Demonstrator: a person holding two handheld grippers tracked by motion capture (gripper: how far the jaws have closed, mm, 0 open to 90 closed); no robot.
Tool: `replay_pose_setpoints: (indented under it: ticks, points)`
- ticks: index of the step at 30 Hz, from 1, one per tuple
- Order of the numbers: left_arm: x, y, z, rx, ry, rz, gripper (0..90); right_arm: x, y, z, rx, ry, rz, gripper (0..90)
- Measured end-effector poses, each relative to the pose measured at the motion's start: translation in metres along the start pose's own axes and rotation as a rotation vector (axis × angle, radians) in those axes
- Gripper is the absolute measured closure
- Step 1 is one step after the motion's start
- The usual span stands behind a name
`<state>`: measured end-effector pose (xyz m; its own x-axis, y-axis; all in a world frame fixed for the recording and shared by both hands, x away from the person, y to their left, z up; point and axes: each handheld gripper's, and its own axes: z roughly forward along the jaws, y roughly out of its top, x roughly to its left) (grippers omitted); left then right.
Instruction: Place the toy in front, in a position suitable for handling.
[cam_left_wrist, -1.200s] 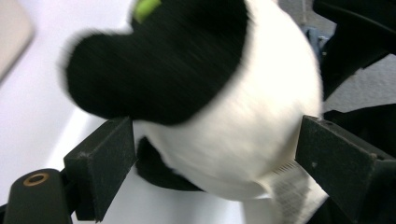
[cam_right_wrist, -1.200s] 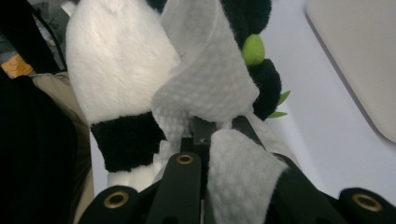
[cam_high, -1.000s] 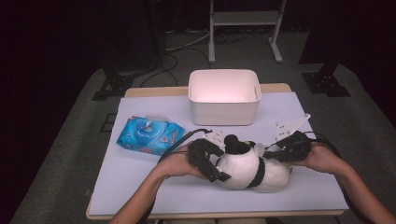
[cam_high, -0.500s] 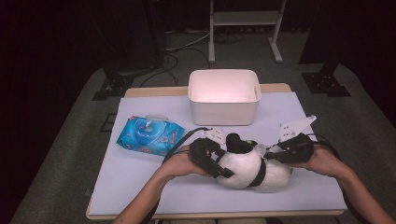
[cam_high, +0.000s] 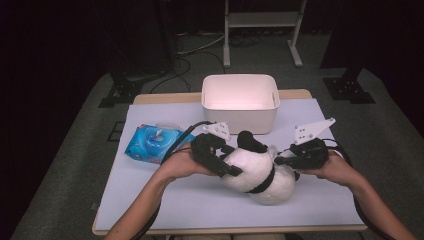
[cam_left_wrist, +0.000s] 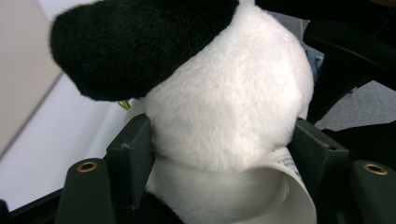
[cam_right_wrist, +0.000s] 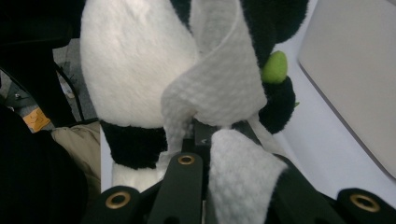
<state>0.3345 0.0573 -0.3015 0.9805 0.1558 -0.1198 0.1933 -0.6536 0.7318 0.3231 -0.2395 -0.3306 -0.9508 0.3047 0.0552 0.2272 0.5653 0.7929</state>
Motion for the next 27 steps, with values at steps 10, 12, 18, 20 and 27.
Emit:
replay_pose_setpoints:
  ticks: [10, 12, 18, 20, 27]
  points:
    - [-0.003, 0.004, -0.003, -0.019, -0.023, 0.006, 30.8, 0.003, -0.007, 0.005, 0.022, 0.041, 0.003, 83.3]
    - [-0.005, 0.006, 0.0, -0.018, -0.025, 0.015, 29.8, 0.003, -0.007, 0.0, 0.035, 0.039, -0.007, 83.3]
    - [-0.012, 0.015, 0.006, -0.003, -0.029, 0.046, 29.0, 0.005, 0.002, -0.013, 0.074, 0.006, -0.037, 83.2]
    - [-0.013, 0.017, 0.007, -0.001, -0.03, 0.053, 28.7, 0.005, 0.006, -0.019, 0.071, -0.006, -0.043, 83.0]
    - [-0.018, 0.025, 0.013, 0.013, -0.029, 0.075, 28.1, 0.01, 0.023, -0.032, 0.06, -0.03, -0.083, 83.0]
